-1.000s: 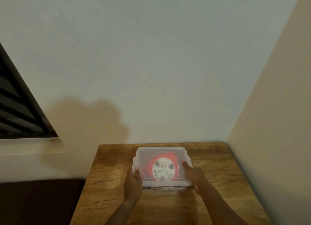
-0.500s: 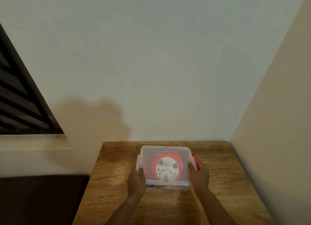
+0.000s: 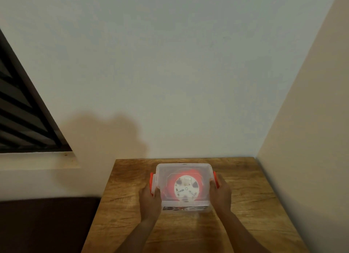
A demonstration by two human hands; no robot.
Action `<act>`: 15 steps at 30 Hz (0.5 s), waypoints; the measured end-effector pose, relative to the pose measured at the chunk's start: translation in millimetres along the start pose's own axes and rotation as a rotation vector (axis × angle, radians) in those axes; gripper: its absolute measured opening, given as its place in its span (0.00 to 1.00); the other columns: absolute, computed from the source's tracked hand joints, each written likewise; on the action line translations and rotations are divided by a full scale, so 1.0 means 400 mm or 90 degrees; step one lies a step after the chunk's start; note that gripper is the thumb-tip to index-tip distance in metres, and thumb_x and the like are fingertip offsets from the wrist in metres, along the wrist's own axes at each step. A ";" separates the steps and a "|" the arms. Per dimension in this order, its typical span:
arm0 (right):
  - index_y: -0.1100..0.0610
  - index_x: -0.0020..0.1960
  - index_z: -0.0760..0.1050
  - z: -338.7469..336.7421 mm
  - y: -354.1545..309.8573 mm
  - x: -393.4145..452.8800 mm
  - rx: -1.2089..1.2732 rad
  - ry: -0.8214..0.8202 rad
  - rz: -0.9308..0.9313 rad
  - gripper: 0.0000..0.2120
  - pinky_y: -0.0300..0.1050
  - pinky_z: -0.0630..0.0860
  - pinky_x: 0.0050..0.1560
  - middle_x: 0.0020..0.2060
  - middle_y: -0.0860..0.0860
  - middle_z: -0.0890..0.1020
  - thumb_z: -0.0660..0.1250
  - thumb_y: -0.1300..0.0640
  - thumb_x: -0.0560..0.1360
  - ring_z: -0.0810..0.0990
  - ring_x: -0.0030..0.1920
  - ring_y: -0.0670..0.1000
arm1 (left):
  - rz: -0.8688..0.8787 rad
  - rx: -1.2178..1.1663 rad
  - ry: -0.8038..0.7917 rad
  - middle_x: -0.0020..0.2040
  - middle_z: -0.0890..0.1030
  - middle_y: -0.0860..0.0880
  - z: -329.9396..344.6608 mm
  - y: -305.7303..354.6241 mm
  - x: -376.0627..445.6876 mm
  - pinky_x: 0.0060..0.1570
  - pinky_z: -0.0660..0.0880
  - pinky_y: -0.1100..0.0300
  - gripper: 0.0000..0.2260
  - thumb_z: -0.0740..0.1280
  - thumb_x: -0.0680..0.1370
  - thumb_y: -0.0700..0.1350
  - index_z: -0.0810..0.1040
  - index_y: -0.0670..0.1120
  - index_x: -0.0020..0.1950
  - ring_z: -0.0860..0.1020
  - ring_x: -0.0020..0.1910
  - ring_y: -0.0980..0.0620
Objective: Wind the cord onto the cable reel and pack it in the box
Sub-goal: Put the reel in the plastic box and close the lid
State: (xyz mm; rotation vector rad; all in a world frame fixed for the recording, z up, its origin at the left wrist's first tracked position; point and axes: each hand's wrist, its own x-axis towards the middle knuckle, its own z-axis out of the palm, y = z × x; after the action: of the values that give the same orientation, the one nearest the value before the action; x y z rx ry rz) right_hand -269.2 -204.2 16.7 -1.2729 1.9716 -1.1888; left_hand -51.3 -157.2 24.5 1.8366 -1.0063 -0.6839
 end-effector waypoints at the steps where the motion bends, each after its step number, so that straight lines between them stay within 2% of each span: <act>1: 0.53 0.68 0.74 -0.002 -0.001 -0.001 0.004 -0.001 -0.003 0.18 0.57 0.82 0.48 0.58 0.51 0.81 0.62 0.50 0.80 0.83 0.53 0.54 | 0.003 -0.010 -0.006 0.57 0.78 0.46 -0.003 0.001 -0.002 0.51 0.84 0.45 0.17 0.65 0.83 0.45 0.74 0.43 0.72 0.81 0.53 0.45; 4: 0.52 0.66 0.75 -0.007 -0.004 -0.003 0.013 -0.004 -0.018 0.16 0.56 0.83 0.46 0.56 0.51 0.82 0.62 0.52 0.80 0.83 0.50 0.52 | 0.029 0.024 0.004 0.57 0.83 0.44 -0.010 0.010 -0.006 0.48 0.84 0.51 0.17 0.64 0.84 0.43 0.75 0.43 0.72 0.81 0.49 0.49; 8: 0.53 0.65 0.76 -0.011 -0.009 -0.003 0.027 -0.006 -0.024 0.15 0.54 0.83 0.45 0.54 0.49 0.83 0.62 0.53 0.80 0.83 0.48 0.51 | 0.095 0.117 0.005 0.50 0.84 0.48 -0.009 0.011 -0.007 0.47 0.86 0.50 0.14 0.63 0.84 0.43 0.79 0.43 0.68 0.84 0.46 0.49; 11: 0.51 0.64 0.77 -0.017 -0.006 -0.003 0.039 -0.026 -0.021 0.14 0.51 0.83 0.43 0.52 0.50 0.83 0.62 0.51 0.80 0.83 0.46 0.49 | 0.087 0.144 0.005 0.50 0.85 0.47 -0.005 0.011 -0.008 0.47 0.85 0.51 0.13 0.62 0.84 0.43 0.80 0.43 0.66 0.84 0.47 0.49; 13: 0.50 0.65 0.76 -0.023 -0.002 -0.003 0.084 -0.052 0.002 0.15 0.50 0.83 0.43 0.52 0.49 0.83 0.62 0.52 0.80 0.83 0.46 0.48 | 0.076 0.129 -0.003 0.53 0.84 0.46 -0.005 0.014 -0.001 0.50 0.85 0.50 0.13 0.63 0.84 0.43 0.79 0.43 0.67 0.84 0.50 0.47; 15: 0.48 0.67 0.75 -0.028 0.003 -0.002 0.138 -0.080 0.036 0.16 0.51 0.83 0.44 0.54 0.48 0.82 0.63 0.52 0.79 0.83 0.48 0.48 | 0.027 0.044 -0.033 0.57 0.83 0.46 -0.009 0.028 0.014 0.50 0.84 0.50 0.14 0.65 0.83 0.43 0.78 0.44 0.68 0.83 0.52 0.46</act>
State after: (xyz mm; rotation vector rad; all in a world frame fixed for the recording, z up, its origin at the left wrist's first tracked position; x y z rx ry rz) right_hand -278.0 -198.8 21.0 -1.1452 1.7258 -1.2266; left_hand -49.6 -163.2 35.8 1.8603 -1.1125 -0.6811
